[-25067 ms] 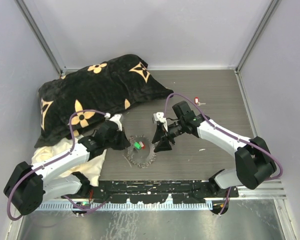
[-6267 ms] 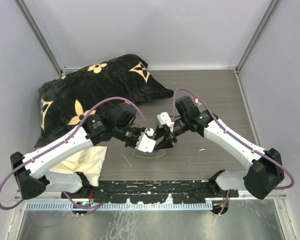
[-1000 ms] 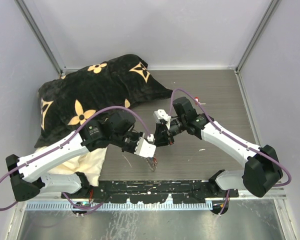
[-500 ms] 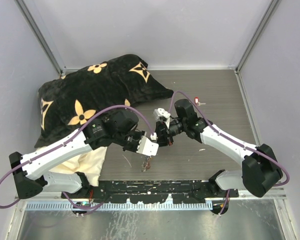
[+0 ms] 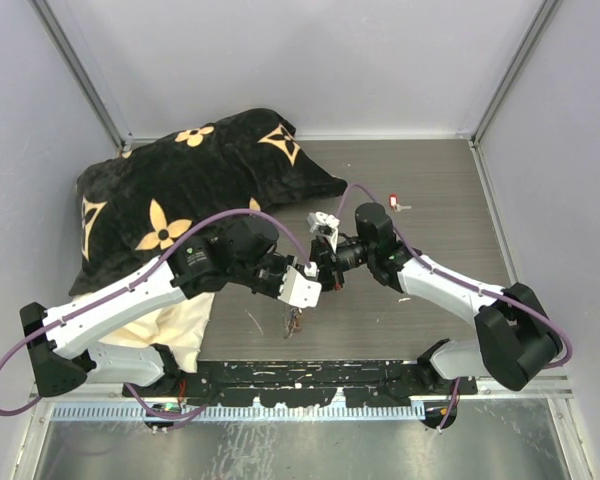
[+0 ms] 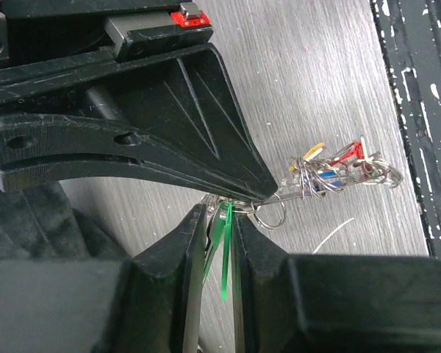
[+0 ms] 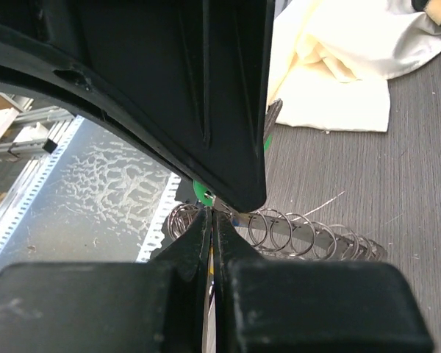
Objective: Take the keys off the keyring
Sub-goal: Remove the key from the keyring.
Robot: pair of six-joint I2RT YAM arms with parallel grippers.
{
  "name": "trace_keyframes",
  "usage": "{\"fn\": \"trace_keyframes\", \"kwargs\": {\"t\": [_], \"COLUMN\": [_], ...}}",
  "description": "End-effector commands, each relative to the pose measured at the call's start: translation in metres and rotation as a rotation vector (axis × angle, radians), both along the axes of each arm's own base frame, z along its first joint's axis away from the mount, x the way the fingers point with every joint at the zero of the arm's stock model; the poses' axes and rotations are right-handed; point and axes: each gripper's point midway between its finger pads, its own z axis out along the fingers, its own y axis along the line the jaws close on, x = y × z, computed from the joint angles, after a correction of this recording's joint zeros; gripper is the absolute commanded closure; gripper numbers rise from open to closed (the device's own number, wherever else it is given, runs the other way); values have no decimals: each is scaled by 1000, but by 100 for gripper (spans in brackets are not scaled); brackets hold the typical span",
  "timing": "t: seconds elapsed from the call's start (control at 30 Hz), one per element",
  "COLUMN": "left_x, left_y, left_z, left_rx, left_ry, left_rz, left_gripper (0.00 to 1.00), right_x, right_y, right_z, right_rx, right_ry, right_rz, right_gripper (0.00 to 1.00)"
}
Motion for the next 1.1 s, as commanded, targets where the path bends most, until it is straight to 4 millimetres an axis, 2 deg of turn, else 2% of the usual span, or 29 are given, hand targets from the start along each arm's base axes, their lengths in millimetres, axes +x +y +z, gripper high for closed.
{"fn": "trace_keyframes", "kwargs": {"t": [0.0, 0.2, 0.33, 0.6, 1.07], "left_x": [16, 15, 23, 39, 55], "left_y": [-21, -22, -22, -27, -20], "left_z": [41, 40, 41, 47, 65], "left_rx": [-145, -187, -205, -193, -236], "left_ry": [-107, -81, -115, -154, -166], "left_rz": [0, 36, 71, 122, 265], "left_gripper": [78, 65, 56, 50, 38], "right_x": [3, 10, 10, 8, 15], "right_y": [4, 1, -1, -2, -2], "right_z": [17, 29, 35, 40, 56], "right_rx": [51, 102, 127, 149, 240], "right_ry": [-15, 18, 40, 71, 167], "right_rz": [-12, -63, -76, -92, -162], "right_gripper": [99, 99, 99, 99, 99]}}
